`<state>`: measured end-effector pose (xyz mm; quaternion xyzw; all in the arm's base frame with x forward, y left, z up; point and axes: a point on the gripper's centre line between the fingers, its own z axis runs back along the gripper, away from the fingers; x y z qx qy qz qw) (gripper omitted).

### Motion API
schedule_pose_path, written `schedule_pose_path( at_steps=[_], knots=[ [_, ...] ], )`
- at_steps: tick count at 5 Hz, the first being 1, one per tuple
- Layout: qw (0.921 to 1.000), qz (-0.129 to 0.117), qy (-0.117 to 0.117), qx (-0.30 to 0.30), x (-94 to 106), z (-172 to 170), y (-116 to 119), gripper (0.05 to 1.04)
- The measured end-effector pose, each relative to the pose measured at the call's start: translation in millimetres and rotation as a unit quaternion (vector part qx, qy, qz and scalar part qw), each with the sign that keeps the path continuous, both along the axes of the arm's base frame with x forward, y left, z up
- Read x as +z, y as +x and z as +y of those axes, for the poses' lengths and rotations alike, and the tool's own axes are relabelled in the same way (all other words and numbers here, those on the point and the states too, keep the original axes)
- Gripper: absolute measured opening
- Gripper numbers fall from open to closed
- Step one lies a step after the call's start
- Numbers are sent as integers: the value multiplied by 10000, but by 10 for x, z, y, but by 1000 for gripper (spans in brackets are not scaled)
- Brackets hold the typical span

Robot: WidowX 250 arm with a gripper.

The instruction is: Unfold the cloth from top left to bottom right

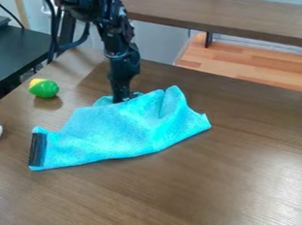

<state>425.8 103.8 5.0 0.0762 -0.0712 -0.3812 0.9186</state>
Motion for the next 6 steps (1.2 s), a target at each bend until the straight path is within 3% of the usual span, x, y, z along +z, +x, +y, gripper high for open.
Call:
schedule_pose_path(
  at_steps=[1,2,3,4,6],
  knots=[
    [10000,23,-44,-12,-26,-12,-26,49],
    [9996,-26,-295,18,123,-100,-63,49],
    [9981,-401,-465,33,547,-169,-80,49],
    [9974,-513,-513,42,758,-239,-185,49],
    [9983,-336,-172,-436,676,-788,-620,49]
  ],
)
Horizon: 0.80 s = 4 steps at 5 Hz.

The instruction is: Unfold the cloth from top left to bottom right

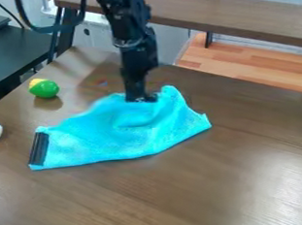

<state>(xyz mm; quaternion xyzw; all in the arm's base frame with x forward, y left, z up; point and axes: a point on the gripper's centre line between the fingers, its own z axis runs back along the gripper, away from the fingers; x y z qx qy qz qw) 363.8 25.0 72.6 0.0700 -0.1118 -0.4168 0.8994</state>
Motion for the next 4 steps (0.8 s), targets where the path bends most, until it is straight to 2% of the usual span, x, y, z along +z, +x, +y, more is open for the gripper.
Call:
schedule_pose_path(
  at_steps=[1,2,3,4],
  knots=[
    [9997,-119,75,-186,85,-201,-202,49],
    [9995,-176,149,-238,67,-335,-329,49],
    [9993,-173,170,-295,56,-493,-463,49],
    [9995,-62,200,-227,-20,-637,-600,49]
  ],
)
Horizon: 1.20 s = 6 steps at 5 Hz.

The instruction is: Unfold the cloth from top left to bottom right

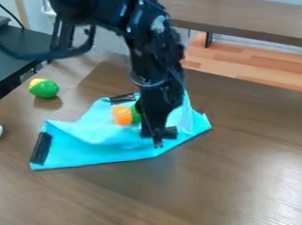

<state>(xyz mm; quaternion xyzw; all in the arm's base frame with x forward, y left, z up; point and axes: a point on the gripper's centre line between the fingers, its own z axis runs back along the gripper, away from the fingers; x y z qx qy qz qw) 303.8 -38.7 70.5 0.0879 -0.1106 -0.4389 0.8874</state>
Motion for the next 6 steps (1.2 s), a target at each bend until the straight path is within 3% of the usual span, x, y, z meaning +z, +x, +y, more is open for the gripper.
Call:
schedule_pose_path(
  at_steps=[2,4,5,6],
  knots=[
    [9998,174,46,120,-125,-262,-267,49],
    [9989,386,-245,106,-199,-532,-441,49],
    [9967,723,-340,161,-279,-678,-536,49],
    [9946,910,-468,146,-288,-799,-538,49]
  ],
)
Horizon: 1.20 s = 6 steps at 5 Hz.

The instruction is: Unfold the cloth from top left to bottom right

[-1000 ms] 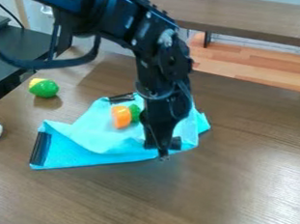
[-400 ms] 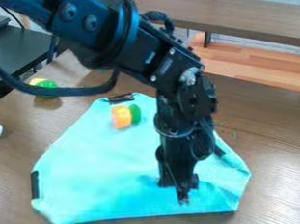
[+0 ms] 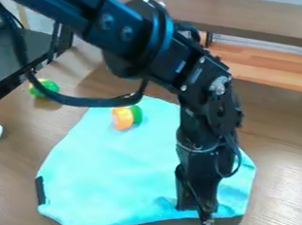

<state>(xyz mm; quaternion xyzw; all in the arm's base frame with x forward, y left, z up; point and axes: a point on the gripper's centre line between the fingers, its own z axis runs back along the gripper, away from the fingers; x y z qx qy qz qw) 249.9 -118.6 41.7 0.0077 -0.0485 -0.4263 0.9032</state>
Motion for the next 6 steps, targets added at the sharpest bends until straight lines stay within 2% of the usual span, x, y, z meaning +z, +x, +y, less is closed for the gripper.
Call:
schedule_pose_path(
  at_steps=[1,2,3,4,5,6],
  knots=[
    [9980,490,-371,-115,-11,-96,-34,67],
    [9941,794,-734,-97,107,-57,12,227],
    [9905,945,-995,-102,266,31,85,454],
    [9900,789,-1157,-169,572,142,172,756],
    [9897,690,-1250,-48,924,423,305,984],
    [9922,260,-1155,378,1283,891,588,999]
  ],
)
